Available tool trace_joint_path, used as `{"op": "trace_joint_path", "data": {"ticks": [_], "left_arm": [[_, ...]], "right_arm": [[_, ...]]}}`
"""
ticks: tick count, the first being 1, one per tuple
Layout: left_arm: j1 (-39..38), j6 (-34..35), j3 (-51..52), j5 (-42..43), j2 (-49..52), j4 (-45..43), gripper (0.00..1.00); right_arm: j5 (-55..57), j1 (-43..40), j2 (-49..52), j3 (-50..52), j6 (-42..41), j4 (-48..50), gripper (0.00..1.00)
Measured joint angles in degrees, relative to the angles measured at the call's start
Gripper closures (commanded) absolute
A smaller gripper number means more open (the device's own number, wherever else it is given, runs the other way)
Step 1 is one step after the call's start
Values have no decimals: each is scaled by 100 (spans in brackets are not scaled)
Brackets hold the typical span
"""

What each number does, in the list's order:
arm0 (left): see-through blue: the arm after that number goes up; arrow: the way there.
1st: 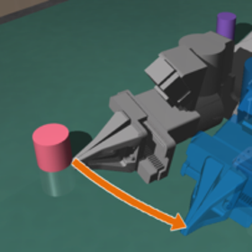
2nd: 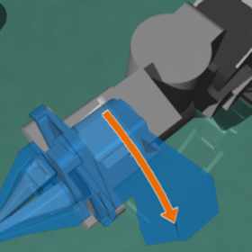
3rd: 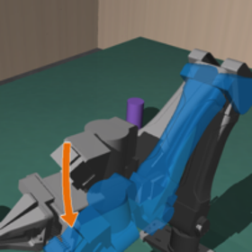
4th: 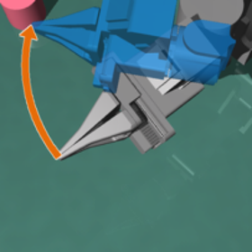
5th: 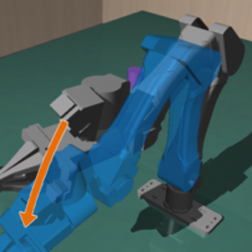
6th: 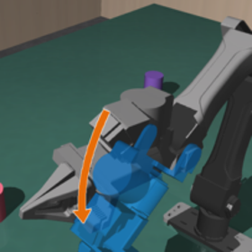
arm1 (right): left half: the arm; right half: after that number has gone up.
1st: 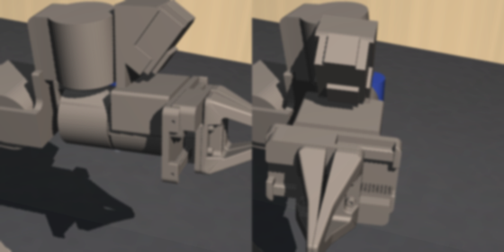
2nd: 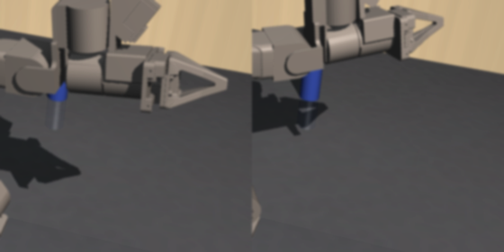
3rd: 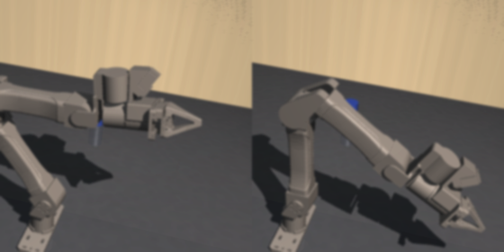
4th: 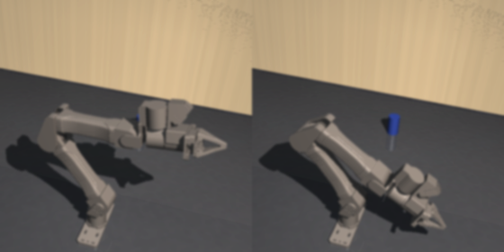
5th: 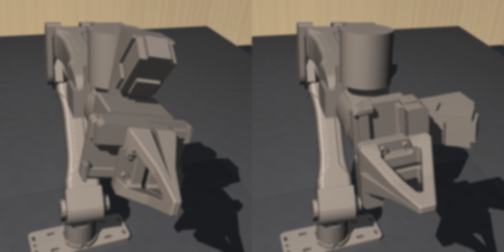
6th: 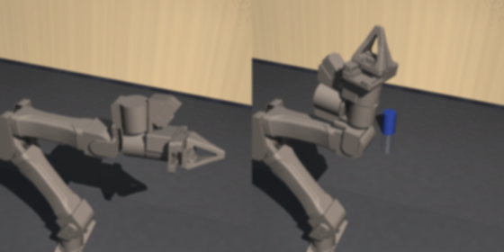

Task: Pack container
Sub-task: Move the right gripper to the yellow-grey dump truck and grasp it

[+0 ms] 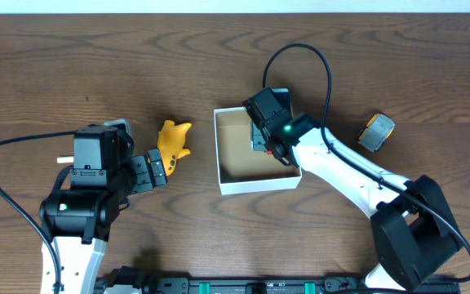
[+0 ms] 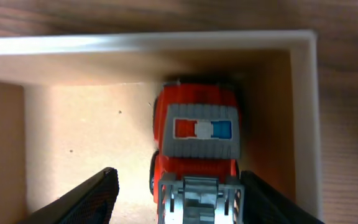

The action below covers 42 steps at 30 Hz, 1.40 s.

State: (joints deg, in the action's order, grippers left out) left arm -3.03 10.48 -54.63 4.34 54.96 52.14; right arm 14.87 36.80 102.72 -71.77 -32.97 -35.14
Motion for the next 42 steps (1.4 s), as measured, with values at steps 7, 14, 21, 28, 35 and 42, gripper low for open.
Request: {"op": "trace_joint_path", "data": {"ticks": [7, 14, 21, 28, 35, 42], "left_arm": [[0, 0, 0, 2, 0, 0, 2], [0, 0, 0, 2, 2, 2, 2], [0, 0, 0, 0, 2, 20, 2], [0, 0, 0, 0, 2, 20, 2], [0, 0, 0, 0, 2, 20, 2], [0, 0, 0, 0, 0, 20, 2]], "right_arm": [[247, 0, 0, -452, 35, -509, 31], [619, -48, -7, -1305, 39, -1360, 28], [638, -802, -466, -2280, -240, -2256, 1], [223, -2763, -1196, -2507, -433, -2916, 1], [-385, -4262, -824, -2170, -358, -3084, 1], [-850, -4588, -7, -1416, -66, -2623, 1]]}}
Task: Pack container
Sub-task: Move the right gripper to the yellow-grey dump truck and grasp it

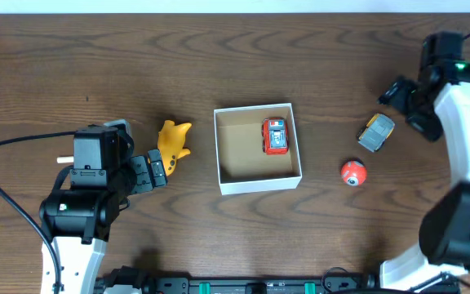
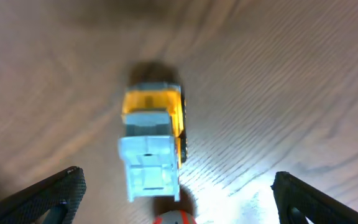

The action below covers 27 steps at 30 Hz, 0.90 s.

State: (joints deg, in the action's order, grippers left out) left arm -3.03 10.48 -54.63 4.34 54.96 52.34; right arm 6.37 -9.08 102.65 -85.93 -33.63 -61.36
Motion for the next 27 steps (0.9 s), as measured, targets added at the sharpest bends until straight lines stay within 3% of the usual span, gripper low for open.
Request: {"op": "trace_joint_path", "data": {"ticks": [15, 20, 24, 27], "left_arm": [[0, 0, 0, 0, 2, 0, 2], [0, 0, 0, 0, 2, 0, 2], [0, 0, 0, 0, 2, -2, 2], [0, 0, 0, 0, 2, 0, 2]], "right_arm": [[-223, 114, 1088, 116, 125, 197, 1], [-240, 175, 1143, 118, 157, 221, 12], [-262, 190, 1143, 118, 205, 229, 33], [-282, 195, 1145, 118, 201, 229, 42]]}}
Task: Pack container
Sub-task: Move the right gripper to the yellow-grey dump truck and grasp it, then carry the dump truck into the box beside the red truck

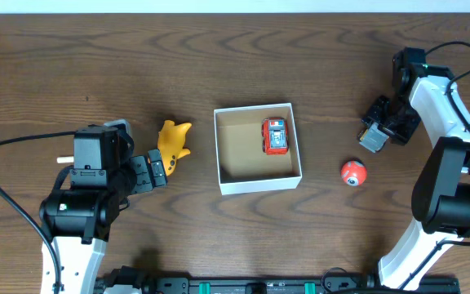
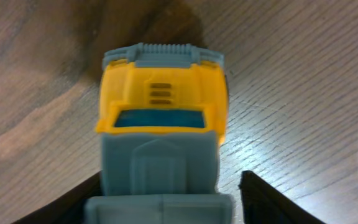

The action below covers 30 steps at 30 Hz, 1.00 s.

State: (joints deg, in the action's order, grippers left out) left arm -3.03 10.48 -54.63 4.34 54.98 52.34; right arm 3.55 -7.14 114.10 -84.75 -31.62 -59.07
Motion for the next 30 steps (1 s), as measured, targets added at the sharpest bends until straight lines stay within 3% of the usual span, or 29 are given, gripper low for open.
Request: {"op": "trace_joint_path", "data": {"ticks": [8, 10, 12, 14, 24, 30], "left_arm": [[0, 0, 0, 0, 0, 0, 2], [0, 0, 0, 0, 0, 0, 2], [0, 0, 0, 0, 0, 0, 2], [0, 0, 0, 0, 0, 0, 2], [0, 0, 0, 0, 0, 0, 2], [0, 0, 0, 0, 0, -2, 2]], "right_arm": [[-13, 0, 0, 0, 2, 0, 56], [-11, 0, 0, 0, 2, -2, 73], [-11, 0, 0, 0, 4, -2, 82], [-11, 0, 0, 0, 4, -2, 97], [7, 114, -177, 9, 94, -68, 99], [107, 824, -1410, 4, 337, -24, 99]]}}
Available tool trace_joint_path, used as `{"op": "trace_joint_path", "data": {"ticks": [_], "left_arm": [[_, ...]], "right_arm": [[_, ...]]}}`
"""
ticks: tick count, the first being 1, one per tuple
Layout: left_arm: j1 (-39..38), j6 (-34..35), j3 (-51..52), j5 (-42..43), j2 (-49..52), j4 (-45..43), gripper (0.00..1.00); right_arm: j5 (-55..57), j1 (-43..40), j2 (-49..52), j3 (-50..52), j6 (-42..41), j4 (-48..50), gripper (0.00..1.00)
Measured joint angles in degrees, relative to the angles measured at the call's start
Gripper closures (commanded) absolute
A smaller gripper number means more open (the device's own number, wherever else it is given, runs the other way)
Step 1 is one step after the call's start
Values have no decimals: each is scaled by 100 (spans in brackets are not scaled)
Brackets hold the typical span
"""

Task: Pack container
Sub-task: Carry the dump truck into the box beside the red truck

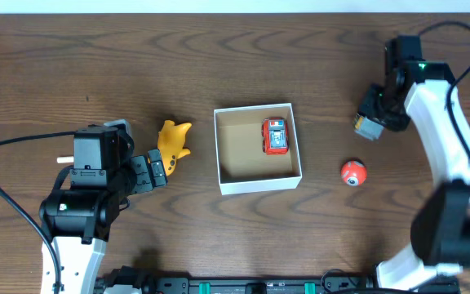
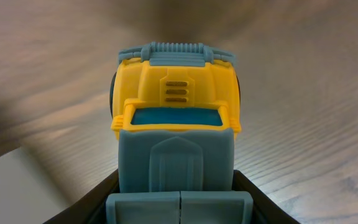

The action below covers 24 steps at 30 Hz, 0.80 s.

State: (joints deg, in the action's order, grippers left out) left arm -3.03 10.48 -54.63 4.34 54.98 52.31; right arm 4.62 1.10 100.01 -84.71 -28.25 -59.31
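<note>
A white open box (image 1: 259, 181) stands mid-table with a red toy car (image 1: 275, 135) lying along its right wall. My right gripper (image 1: 374, 121) is shut on a yellow and grey toy truck (image 1: 365, 125), held above the table to the right of the box. In the right wrist view the truck (image 2: 176, 118) fills the frame between the dark fingers (image 2: 257, 196), grey bed toward the camera, with my right gripper (image 2: 179, 208) closed round it. A red ball (image 1: 352, 172) lies on the table below the truck. My left gripper (image 1: 159, 167) stands open beside a yellow toy figure (image 1: 173, 139).
The wood table's far edge (image 1: 219, 10) runs along the top. The left arm's base and cable (image 1: 23, 155) fill the lower left. The right arm (image 1: 447, 147) reaches down the right side.
My right gripper, which stood open round the truck on the table, is now shut on it. The truck sits a little higher and further left in the overhead view, off the wood.
First my right gripper was open inside the box over the red car. Then the car lay alone in the box and the gripper hung open above the truck at the far right. It then straddled the truck, and now it holds it. The left arm stayed still.
</note>
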Motion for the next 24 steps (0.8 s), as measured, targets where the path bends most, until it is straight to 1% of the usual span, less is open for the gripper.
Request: {"op": "trace_joint_path", "data": {"ticks": [3, 6, 10, 13, 16, 20, 24], "left_arm": [[0, 0, 0, 0, -2, 0, 2], [0, 0, 0, 0, -2, 2, 2], [0, 0, 0, 2, -2, 2, 2], [0, 0, 0, 0, 0, 2, 2], [0, 0, 0, 2, 0, 4, 2], [0, 0, 0, 2, 0, 17, 2], [0, 0, 0, 0, 0, 20, 2]], "right_arm": [[52, 619, -745, -22, 46, 107, 98], [129, 1453, -1357, -79, 37, 295, 99], [304, 2568, -1659, -103, -173, 468, 98], [444, 3263, -1580, -103, -402, 608, 98], [540, 3783, -1351, -103, -608, 787, 99], [592, 4205, -809, -105, -828, 940, 98], [610, 4380, -127, -105, -1019, 944, 99]]}}
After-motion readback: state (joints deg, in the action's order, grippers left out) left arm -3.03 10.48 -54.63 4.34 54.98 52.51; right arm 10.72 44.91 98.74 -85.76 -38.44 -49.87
